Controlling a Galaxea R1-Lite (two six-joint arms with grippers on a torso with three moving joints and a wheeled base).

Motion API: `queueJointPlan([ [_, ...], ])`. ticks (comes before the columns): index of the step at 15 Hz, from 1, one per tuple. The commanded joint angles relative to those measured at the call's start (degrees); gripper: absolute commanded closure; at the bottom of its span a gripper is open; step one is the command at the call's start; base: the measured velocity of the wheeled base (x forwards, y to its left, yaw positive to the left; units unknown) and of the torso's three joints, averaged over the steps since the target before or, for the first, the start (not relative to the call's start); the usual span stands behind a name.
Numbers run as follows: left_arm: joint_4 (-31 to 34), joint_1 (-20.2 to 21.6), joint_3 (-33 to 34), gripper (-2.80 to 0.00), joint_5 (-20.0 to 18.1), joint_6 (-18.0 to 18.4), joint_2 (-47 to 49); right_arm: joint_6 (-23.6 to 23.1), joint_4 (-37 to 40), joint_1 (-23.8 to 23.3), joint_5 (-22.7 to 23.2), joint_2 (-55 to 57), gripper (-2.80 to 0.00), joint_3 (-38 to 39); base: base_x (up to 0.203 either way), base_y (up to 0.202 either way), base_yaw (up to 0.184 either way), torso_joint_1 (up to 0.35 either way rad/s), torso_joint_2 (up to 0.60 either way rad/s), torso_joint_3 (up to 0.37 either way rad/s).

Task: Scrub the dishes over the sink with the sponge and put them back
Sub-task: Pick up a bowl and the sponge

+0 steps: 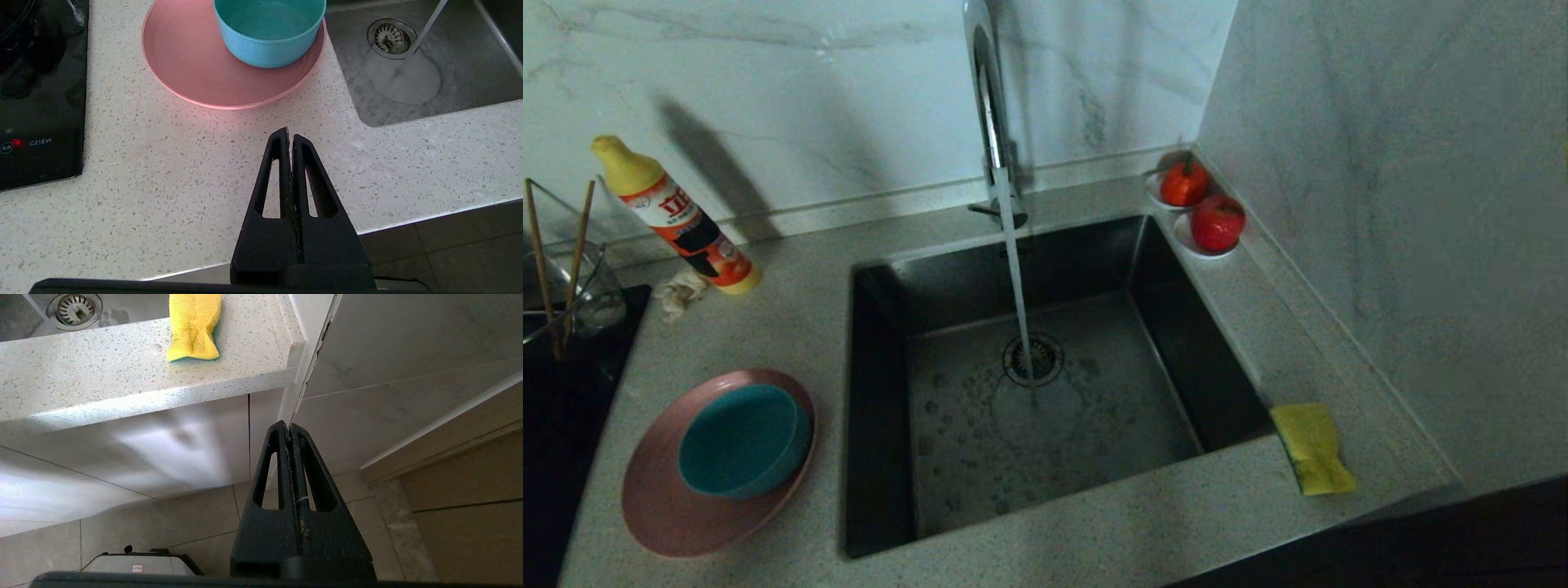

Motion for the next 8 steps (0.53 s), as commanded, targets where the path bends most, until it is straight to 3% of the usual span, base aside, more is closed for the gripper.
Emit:
queueJointPlan([
  [1,0.0,0.0,0.0,0.00,0.0,0.0,0.1,-0.4,0.2,0.0,0.3,0.0,0.00,-1.8,0.000,0.000,0.000,0.000,0.00,0.000],
  [4,0.0,0.0,0.0,0.00,0.0,0.0,0.1,-0.9,4.4,0.0,4.8,0.3,0.00,-11.2,0.000,0.000,0.000,0.000,0.00,0.000],
  [8,0.0,0.0,0.0,0.00,0.0,0.0,0.1,-3.2,14.5,0.0,14.1,5.7,0.00,-30.3,0.000,0.000,0.000,0.000,0.00,0.000],
])
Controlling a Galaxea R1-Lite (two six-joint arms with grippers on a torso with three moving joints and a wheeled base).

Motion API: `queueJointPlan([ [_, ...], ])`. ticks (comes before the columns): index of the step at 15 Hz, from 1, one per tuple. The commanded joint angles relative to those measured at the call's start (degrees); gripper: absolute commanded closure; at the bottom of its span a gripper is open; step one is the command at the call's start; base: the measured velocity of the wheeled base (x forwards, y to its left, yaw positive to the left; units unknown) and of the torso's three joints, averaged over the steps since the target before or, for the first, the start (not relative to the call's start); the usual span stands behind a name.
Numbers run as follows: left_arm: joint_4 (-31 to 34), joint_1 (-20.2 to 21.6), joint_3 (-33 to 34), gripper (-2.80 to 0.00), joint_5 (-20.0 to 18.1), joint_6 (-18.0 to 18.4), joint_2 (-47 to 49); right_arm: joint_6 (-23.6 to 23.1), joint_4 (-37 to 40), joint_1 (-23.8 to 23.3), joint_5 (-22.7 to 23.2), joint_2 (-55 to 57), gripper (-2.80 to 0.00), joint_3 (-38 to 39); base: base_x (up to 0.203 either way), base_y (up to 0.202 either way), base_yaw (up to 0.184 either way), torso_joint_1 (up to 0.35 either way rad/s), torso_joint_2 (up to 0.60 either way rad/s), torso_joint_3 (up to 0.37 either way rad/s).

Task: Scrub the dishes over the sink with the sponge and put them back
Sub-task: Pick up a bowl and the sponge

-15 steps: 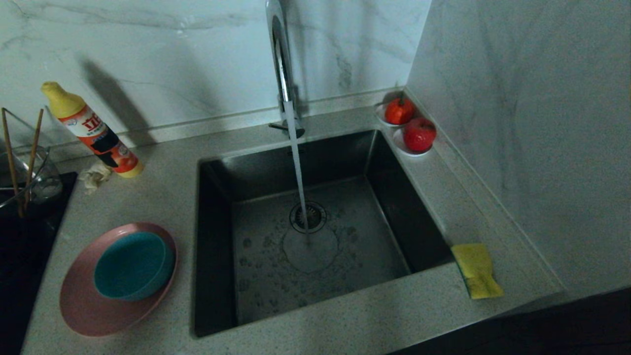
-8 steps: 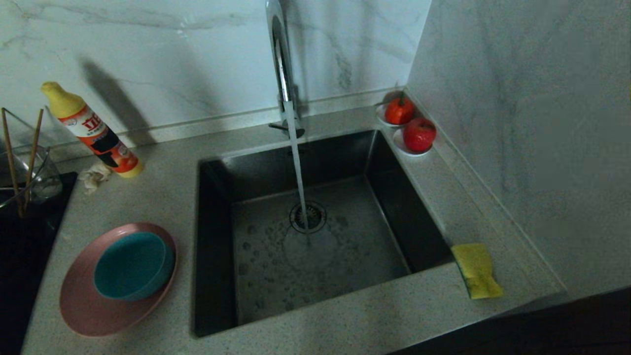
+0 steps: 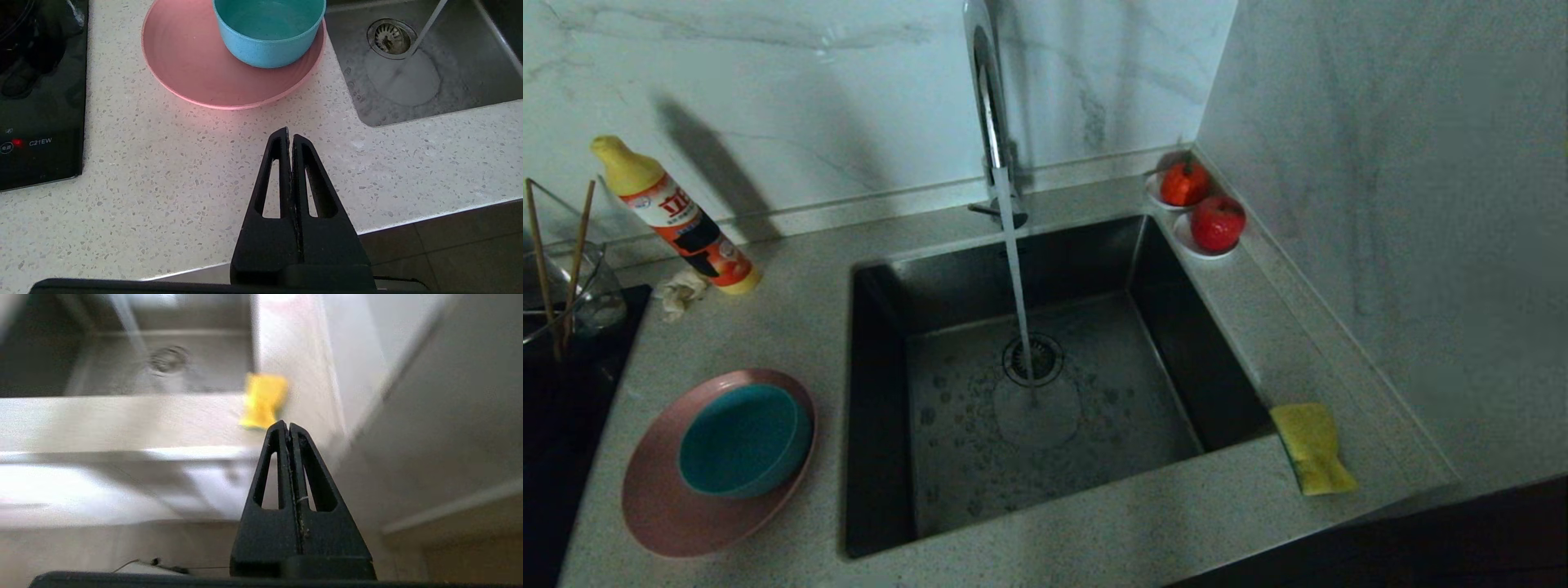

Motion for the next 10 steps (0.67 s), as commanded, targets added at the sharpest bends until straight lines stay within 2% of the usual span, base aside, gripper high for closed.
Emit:
queueJointPlan([
  [1,0.0,0.0,0.0,0.00,0.0,0.0,0.1,-0.5,4.3,0.0,3.4,6.5,0.00,-9.2,0.000,0.000,0.000,0.000,0.00,0.000],
  [6,0.0,0.0,0.0,0.00,0.0,0.0,0.1,-1.0,5.8,-0.8,8.0,21.7,0.00,-16.4,0.000,0.000,0.000,0.005,0.00,0.000],
  [10,0.0,0.0,0.0,0.00,0.0,0.0,0.1,-1.5,6.0,-0.9,8.9,37.9,0.00,-23.9,0.000,0.000,0.000,0.000,0.00,0.000],
])
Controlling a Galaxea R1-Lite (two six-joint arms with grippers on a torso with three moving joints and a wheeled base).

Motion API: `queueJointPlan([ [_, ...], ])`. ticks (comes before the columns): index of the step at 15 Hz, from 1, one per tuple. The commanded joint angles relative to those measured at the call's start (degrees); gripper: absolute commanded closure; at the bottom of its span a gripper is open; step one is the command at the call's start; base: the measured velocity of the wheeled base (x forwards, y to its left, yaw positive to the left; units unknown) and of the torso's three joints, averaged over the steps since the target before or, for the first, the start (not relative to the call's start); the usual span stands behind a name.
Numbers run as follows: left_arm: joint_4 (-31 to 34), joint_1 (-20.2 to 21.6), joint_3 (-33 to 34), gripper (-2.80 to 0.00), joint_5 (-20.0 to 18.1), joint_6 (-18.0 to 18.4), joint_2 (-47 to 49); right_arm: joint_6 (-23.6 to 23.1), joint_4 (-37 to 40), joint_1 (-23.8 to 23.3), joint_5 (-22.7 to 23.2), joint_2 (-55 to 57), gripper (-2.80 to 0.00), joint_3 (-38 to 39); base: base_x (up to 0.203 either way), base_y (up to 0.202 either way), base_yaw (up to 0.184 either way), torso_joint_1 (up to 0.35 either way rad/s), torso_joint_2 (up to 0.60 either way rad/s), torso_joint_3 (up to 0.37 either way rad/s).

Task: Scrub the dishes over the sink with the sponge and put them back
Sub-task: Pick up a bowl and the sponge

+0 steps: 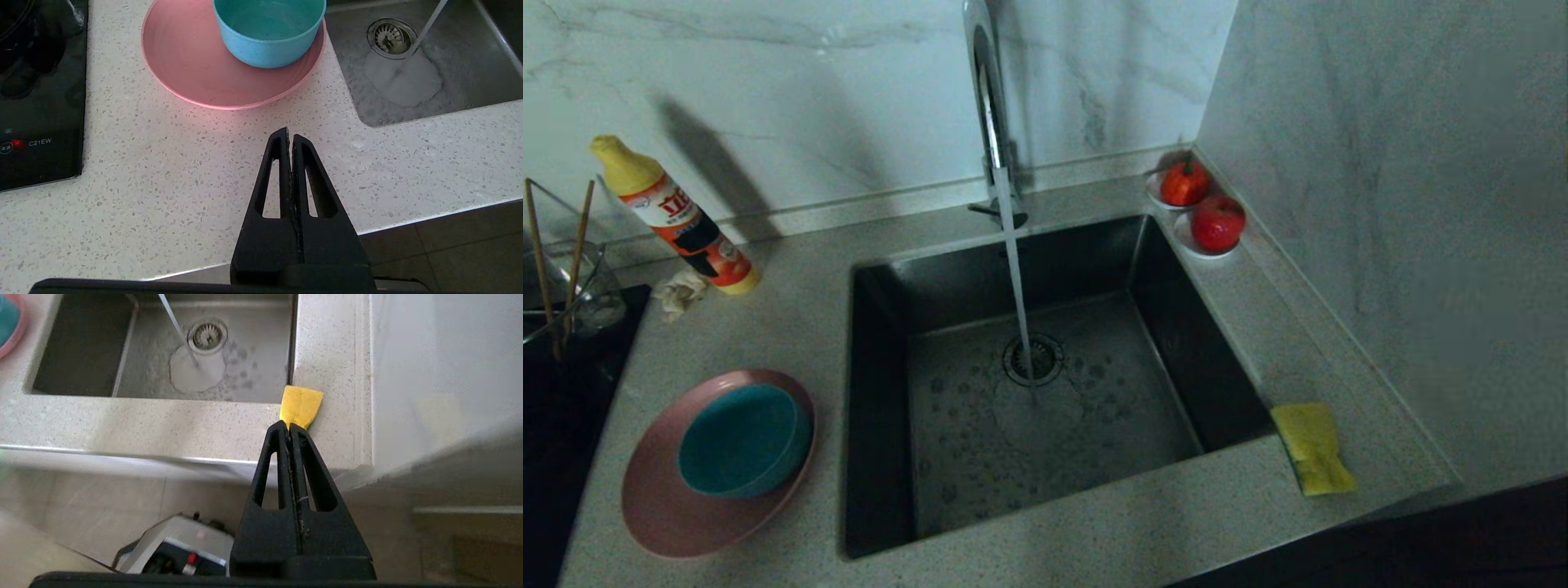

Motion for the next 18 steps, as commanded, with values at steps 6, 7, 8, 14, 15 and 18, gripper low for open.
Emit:
queueJointPlan([
  [6,0.0,0.0,0.0,0.00,0.0,0.0,0.1,-2.3,4.5,0.5,-0.1,28.8,0.00,-14.1,0.000,0.000,0.000,0.000,0.00,0.000],
  [7,0.0,0.0,0.0,0.00,0.0,0.0,0.1,-3.0,5.6,0.8,-0.3,31.1,0.00,-15.1,0.000,0.000,0.000,0.000,0.00,0.000],
  [8,0.0,0.0,0.0,0.00,0.0,0.0,0.1,-3.4,6.1,1.5,-1.2,33.2,0.00,-15.5,0.000,0.000,0.000,0.000,0.00,0.000],
  [14,0.0,0.0,0.0,0.00,0.0,0.0,0.1,-3.6,7.2,9.0,-10.1,43.6,0.00,-15.8,0.000,0.000,0.000,0.000,0.00,0.000],
  [15,0.0,0.0,0.0,0.00,0.0,0.0,0.1,-3.5,7.5,9.2,-10.2,44.9,0.00,-15.8,0.000,0.000,0.000,0.000,0.00,0.000],
  [18,0.0,0.0,0.0,0.00,0.0,0.0,0.1,-3.2,7.8,9.2,-10.3,48.7,0.00,-15.7,0.000,0.000,0.000,0.000,0.00,0.000],
])
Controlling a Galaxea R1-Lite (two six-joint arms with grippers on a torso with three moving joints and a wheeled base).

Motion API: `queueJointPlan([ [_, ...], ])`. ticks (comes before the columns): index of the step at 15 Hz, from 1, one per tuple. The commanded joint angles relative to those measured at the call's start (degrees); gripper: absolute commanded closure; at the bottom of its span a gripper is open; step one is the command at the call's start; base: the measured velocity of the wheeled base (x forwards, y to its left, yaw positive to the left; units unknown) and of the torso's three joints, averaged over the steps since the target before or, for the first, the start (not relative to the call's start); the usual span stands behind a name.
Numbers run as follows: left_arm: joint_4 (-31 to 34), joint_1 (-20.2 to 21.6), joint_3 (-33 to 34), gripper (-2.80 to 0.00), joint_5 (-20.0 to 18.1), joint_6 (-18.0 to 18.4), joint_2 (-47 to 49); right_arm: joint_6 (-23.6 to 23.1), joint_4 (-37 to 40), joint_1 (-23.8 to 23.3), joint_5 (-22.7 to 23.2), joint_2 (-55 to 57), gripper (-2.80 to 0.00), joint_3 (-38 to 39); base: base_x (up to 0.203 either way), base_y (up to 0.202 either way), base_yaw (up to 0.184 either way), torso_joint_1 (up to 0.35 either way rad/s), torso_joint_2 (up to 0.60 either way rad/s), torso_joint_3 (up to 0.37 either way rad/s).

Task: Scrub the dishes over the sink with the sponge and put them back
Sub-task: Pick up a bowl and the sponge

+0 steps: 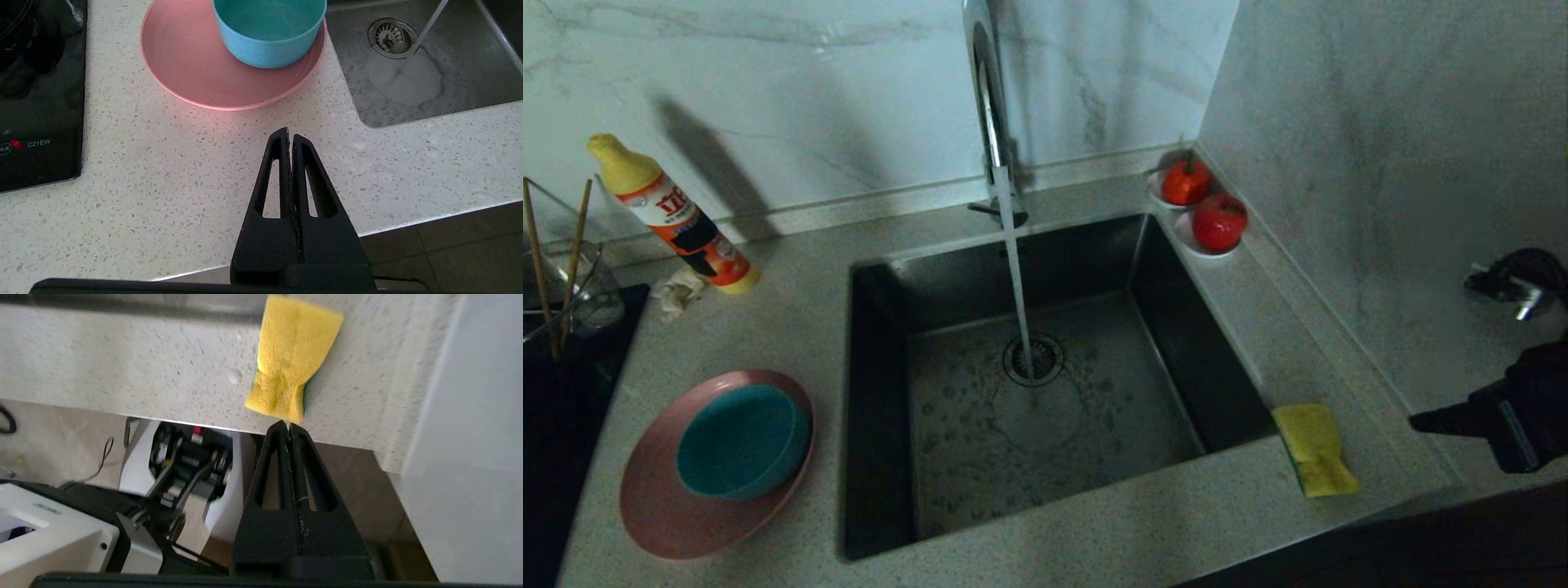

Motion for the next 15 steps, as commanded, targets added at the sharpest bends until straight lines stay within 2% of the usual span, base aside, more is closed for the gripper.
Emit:
queueJointPlan([
  [1,0.0,0.0,0.0,0.00,0.0,0.0,0.0,0.0,0.2,0.1,0.0,4.3,0.00,0.0,0.000,0.000,0.000,0.000,0.00,0.000],
  [3,0.0,0.0,0.0,0.00,0.0,0.0,0.0,0.2,0.3,0.1,0.0,6.8,0.00,0.0,0.000,0.000,0.000,0.000,0.00,0.000],
  [4,0.0,0.0,0.0,0.00,0.0,0.0,0.0,0.6,0.7,0.2,0.0,8.2,-2.80,0.0,0.000,0.000,0.000,0.000,0.00,0.000],
  [9,0.0,0.0,0.0,0.00,0.0,0.0,0.0,1.5,1.7,1.9,-0.5,11.7,-2.80,-0.8,0.000,0.000,0.000,0.000,0.00,0.000],
  [12,0.0,0.0,0.0,0.00,0.0,0.0,0.0,1.6,2.1,4.1,-4.6,15.3,-2.80,-1.6,0.000,0.000,0.000,0.000,0.00,0.000],
  [15,0.0,0.0,0.0,0.00,0.0,0.0,0.0,6.1,2.3,7.4,-7.7,19.2,-2.80,-3.1,0.000,0.000,0.000,0.000,0.00,0.000],
])
